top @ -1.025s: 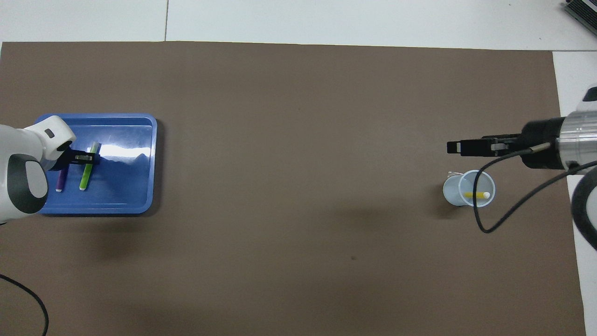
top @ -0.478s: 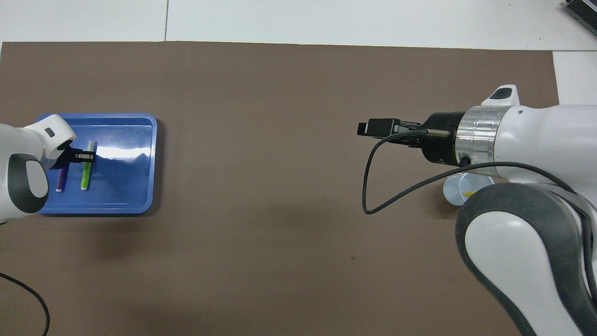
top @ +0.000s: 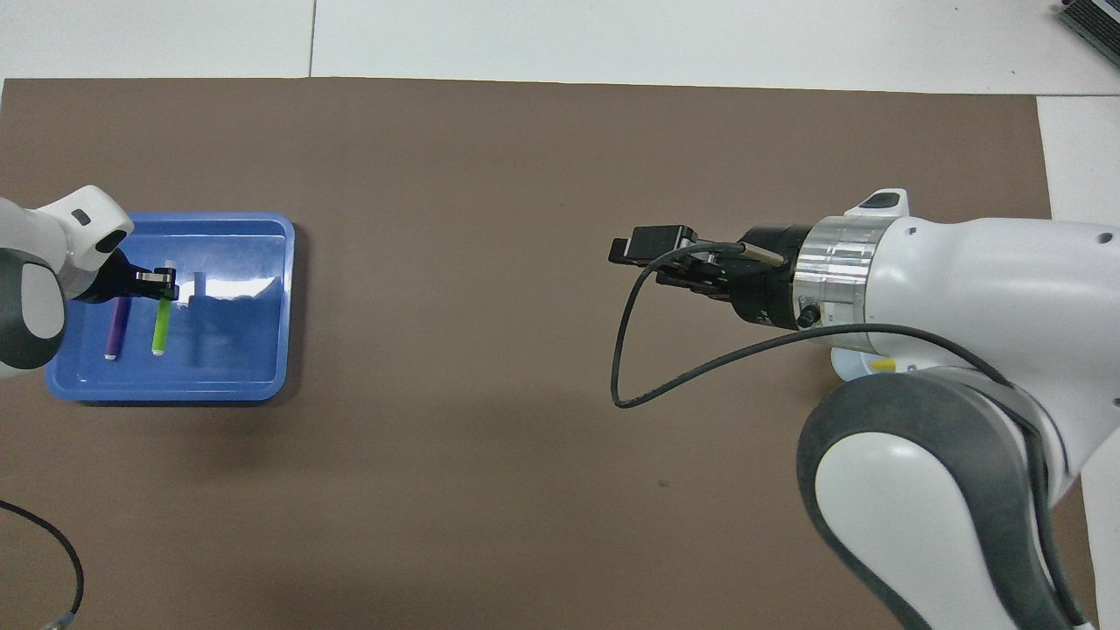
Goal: Transfer and insert pens with both arms
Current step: 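Lift the green pen with the left gripper while the right gripper approaches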
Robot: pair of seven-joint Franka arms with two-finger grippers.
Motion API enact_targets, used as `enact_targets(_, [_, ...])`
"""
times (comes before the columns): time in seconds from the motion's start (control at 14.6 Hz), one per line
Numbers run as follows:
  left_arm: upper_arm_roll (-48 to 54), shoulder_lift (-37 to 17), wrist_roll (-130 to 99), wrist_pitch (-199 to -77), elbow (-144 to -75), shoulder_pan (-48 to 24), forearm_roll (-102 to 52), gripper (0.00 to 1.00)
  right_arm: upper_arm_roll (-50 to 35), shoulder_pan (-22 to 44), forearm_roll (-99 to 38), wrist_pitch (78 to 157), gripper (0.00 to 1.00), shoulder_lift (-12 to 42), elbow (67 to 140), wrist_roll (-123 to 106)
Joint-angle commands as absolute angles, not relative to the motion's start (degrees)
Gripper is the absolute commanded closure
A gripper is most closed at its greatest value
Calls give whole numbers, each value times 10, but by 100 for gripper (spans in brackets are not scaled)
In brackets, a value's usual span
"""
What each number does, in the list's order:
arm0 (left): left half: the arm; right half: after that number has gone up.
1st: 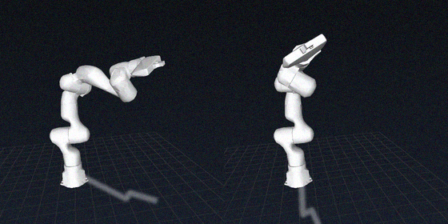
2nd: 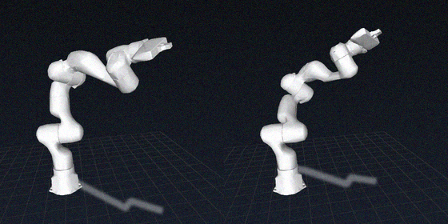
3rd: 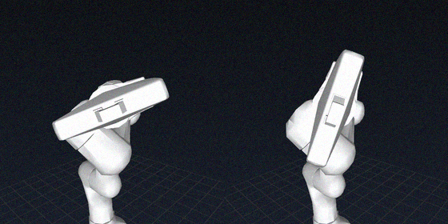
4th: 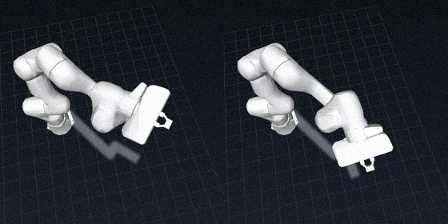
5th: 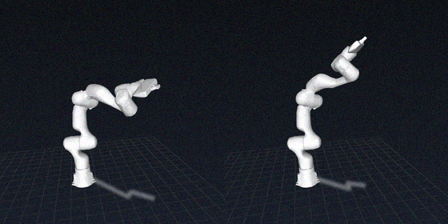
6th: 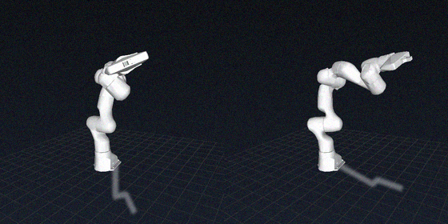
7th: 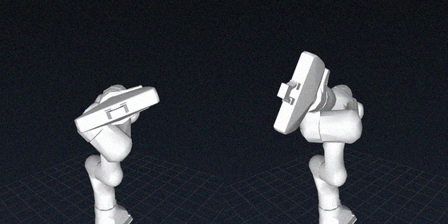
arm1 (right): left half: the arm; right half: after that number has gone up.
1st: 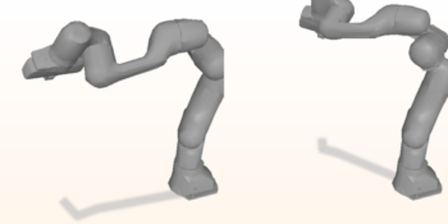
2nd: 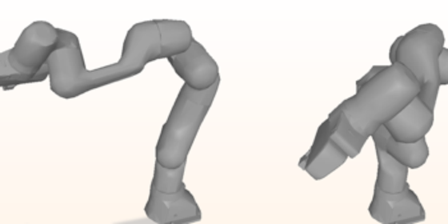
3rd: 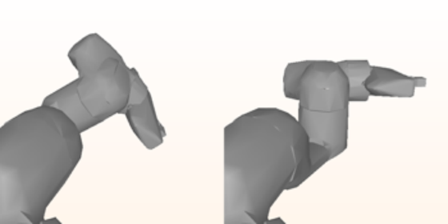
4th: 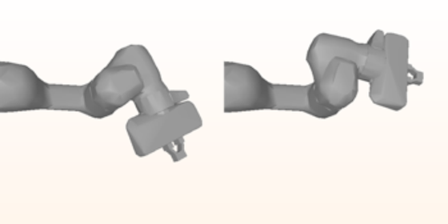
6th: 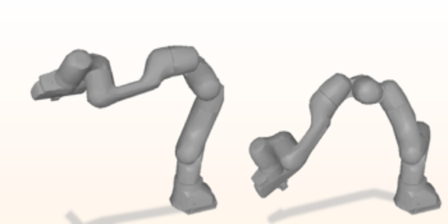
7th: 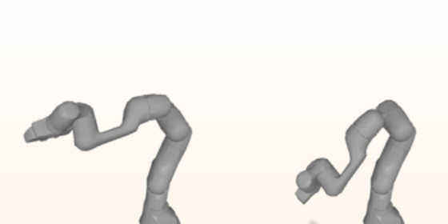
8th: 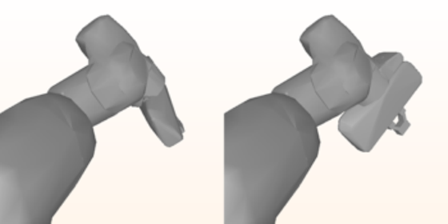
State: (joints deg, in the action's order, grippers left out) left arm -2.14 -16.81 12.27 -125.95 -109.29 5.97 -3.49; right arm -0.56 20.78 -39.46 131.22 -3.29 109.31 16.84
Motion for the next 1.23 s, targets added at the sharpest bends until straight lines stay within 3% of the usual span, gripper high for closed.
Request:
enact_targets(0.0, [-21,-149,59,-1189,-1065,50,-41,100,-4,217,-413,1330,31,-33,1098,185])
enact_targets(0.48, [-17,-65,-282,-1084,-1057,15,-211,100,-5,260,-438,1405,30,-29,1099,265])
enact_targets(0.89, [-14,2,-606,-1076,-1068,-44,-264,100,-5,285,-473,1449,28,-26,1098,280])
enact_targets(1.16, [-14,41,-756,-1079,-1087,-68,-303,100,-5,333,-473,1527,28,-2,1097,301])
